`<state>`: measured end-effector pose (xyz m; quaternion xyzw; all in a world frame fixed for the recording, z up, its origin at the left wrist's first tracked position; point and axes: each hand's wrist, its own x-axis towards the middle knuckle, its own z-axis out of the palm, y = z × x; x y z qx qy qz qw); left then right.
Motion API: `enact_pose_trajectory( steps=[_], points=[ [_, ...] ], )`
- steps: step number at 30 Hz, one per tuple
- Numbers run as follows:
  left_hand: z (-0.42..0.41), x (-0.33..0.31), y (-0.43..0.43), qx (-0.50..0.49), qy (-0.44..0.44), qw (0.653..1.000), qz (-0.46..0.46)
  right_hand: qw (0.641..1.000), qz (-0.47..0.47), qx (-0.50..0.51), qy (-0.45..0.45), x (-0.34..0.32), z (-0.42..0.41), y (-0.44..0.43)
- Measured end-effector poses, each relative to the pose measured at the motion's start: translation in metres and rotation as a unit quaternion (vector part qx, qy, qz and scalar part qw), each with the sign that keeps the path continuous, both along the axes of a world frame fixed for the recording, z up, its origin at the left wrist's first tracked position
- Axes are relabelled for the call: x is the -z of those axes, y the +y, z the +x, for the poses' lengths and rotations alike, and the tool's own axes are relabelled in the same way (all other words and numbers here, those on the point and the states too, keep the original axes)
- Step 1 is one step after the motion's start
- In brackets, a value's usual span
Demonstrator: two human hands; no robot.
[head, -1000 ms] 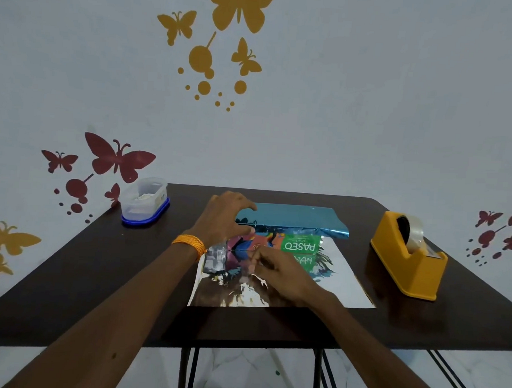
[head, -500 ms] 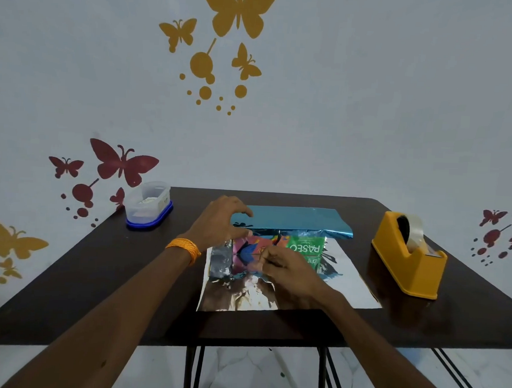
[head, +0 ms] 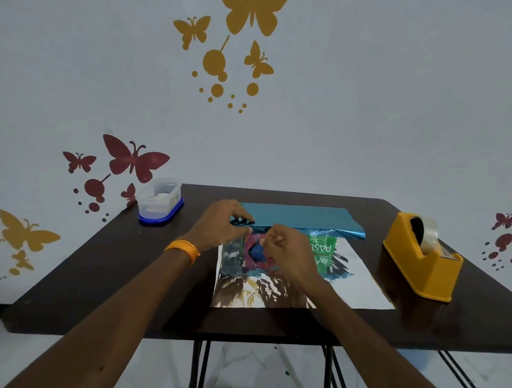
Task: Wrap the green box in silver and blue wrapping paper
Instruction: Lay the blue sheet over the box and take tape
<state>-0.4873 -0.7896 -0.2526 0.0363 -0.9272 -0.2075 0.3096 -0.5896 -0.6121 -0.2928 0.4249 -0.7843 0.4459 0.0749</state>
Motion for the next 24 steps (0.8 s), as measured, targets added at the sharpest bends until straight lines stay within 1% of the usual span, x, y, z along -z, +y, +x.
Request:
enact_pose_trajectory(
  steps=[4, 10, 24],
  points=[
    [-0.002, 0.001, 0.0, 0.002, 0.01, 1.0, -0.014, 1.0, -0.003, 0.01, 0.004, 0.001, 0.0, -0.006],
    [-0.002, 0.004, -0.003, 0.0, 0.009, 1.0, -0.012, 0.999, 0.006, 0.042, 0.023, 0.0, 0.003, -0.009],
    [-0.004, 0.003, -0.001, -0.003, 0.002, 1.0, -0.009, 0.987, 0.031, 0.148, 0.06, -0.005, 0.015, -0.021]
  ],
)
